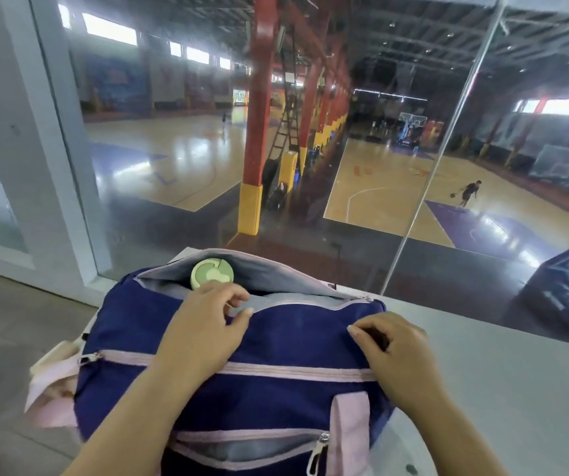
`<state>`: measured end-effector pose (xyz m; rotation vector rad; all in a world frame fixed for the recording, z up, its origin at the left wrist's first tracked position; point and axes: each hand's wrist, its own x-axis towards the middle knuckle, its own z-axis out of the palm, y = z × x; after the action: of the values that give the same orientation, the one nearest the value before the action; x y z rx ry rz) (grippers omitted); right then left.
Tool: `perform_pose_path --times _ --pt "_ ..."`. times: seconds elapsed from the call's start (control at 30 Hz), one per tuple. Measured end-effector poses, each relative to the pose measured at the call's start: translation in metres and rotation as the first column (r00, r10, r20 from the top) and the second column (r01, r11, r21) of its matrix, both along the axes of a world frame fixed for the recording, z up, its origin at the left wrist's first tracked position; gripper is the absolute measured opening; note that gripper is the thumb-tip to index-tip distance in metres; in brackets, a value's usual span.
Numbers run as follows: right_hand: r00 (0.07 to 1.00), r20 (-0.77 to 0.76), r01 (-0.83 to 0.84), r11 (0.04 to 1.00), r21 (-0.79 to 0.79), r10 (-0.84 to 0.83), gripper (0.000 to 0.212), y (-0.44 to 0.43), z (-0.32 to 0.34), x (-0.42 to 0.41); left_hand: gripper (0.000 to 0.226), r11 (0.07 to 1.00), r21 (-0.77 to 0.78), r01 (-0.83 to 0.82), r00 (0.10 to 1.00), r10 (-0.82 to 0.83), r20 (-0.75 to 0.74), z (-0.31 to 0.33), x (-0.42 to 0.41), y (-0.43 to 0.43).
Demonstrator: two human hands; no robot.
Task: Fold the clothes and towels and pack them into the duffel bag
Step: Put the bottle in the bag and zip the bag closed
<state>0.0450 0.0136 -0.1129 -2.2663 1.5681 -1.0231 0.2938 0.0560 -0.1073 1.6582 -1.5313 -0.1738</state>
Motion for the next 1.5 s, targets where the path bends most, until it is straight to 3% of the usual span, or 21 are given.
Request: perform_pose_path --times 0.13,0.27,0.4,0.5,0.57,0.73,0.8,0.9,1.0,1.07,1.2,1.33,1.5 --pt "0.989 -0.030 0.144 0.987 0.073 -0.142 0.004 -0.028 0.000 -0.021 0.009 0.978 0.078 0.194 0.975 -0.201 0.094 0.000 -0.050 -0.040" --pt "0.970 -0.029 0.242 0.943 0.228 -0.242 0.033 -0.058 -0.010 -0.034 0.019 0.952 0.110 0.287 0.934 -0.303 0.190 -0.002 -0.093 -0.081" --pt "0.974 0.088 0.148 0.882 0.447 -0.208 0.051 -0.078 -0.021 -0.037 0.033 0.927 0.224 0.300 0.887 -0.358 0.292 0.006 -0.125 -0.115" --pt "0.973 0.134 0.106 0.880 0.463 -0.188 0.055 -0.083 -0.024 -0.037 0.035 0.892 0.386 0.237 0.824 -0.395 0.406 0.010 -0.138 -0.132" --pt "0.970 0.147 0.108 0.888 0.448 -0.192 0.056 -0.084 -0.026 -0.038 0.038 0.866 0.447 0.222 0.813 -0.418 0.406 0.011 -0.143 -0.138" --pt "0.949 0.231 0.094 0.889 0.449 -0.217 0.059 -0.083 -0.032 -0.041 0.022 0.872 0.397 0.287 0.923 -0.363 0.129 0.008 -0.144 -0.141" --pt "0.948 0.238 0.092 0.896 0.435 -0.213 0.057 -0.083 -0.031 -0.041 0.020 0.896 0.355 0.266 0.946 -0.314 0.084 0.007 -0.146 -0.139" --pt "0.967 0.202 0.067 0.918 0.391 -0.157 0.046 -0.081 -0.025 -0.040 0.021 0.945 0.255 0.203 0.968 -0.233 0.092 0.007 -0.151 -0.134" --pt "0.997 0.068 0.022 0.954 0.298 -0.044 0.028 -0.080 -0.015 -0.035 0.017 0.953 0.210 0.219 0.973 -0.231 0.032 0.005 -0.146 -0.134" --pt "1.000 -0.014 0.022 0.967 0.252 -0.019 0.021 -0.081 -0.011 -0.032 0.020 0.958 0.188 0.218 0.968 -0.236 0.082 0.004 -0.140 -0.132" --pt "0.995 -0.072 0.081 0.972 0.222 -0.067 0.016 -0.082 -0.009 -0.027 0.022 0.983 0.089 0.163 0.970 -0.176 0.166 0.002 -0.122 -0.119" --pt "0.978 -0.156 0.164 0.968 0.189 -0.136 0.018 -0.078 -0.012 -0.028 0.022 0.999 0.040 -0.009 0.979 0.000 0.205 0.000 -0.083 -0.102" --pt "0.912 -0.338 0.284 0.952 0.115 -0.232 0.020 -0.066 -0.005 -0.018 0.017 0.984 0.022 -0.178 0.980 0.175 0.097 -0.001 -0.018 -0.071"
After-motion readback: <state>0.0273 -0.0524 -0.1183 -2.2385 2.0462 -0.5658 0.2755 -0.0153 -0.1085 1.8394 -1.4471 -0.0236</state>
